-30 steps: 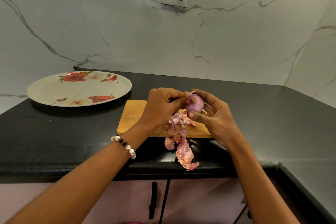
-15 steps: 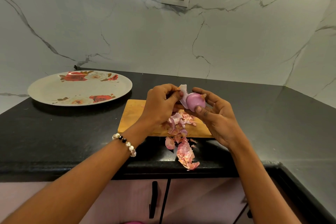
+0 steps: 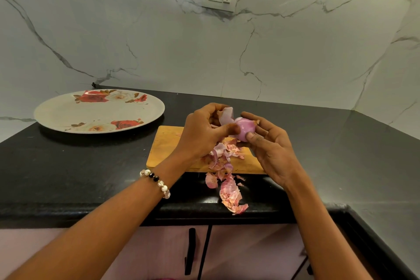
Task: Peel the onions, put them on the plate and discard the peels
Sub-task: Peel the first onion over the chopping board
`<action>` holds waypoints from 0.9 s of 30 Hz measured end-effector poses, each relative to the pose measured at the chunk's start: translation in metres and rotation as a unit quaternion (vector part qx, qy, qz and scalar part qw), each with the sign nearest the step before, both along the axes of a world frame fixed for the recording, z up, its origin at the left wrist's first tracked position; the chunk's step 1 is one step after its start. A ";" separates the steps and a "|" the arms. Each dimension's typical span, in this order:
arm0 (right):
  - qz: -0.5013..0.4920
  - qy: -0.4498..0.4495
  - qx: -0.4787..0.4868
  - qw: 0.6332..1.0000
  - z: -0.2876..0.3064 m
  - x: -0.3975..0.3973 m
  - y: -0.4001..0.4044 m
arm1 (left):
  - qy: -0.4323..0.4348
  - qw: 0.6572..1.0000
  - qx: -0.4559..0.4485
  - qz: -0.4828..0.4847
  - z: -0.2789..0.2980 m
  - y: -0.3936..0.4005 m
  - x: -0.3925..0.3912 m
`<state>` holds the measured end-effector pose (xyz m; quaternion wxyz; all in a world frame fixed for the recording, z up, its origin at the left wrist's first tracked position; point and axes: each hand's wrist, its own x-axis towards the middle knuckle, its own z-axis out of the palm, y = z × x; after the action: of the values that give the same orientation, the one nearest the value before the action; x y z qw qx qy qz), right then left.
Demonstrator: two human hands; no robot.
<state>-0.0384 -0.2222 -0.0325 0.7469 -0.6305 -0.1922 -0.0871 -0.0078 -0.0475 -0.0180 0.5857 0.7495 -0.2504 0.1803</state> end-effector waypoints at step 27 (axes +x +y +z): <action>-0.001 0.048 0.106 0.993 0.004 0.002 0.003 | 0.039 0.997 -0.067 -0.028 0.005 0.005 -0.004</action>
<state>-0.0367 -0.2188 -0.0286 0.8181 -0.5511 -0.1447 -0.0774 -0.0114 -0.0427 -0.0128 0.6491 0.7074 -0.2357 0.1506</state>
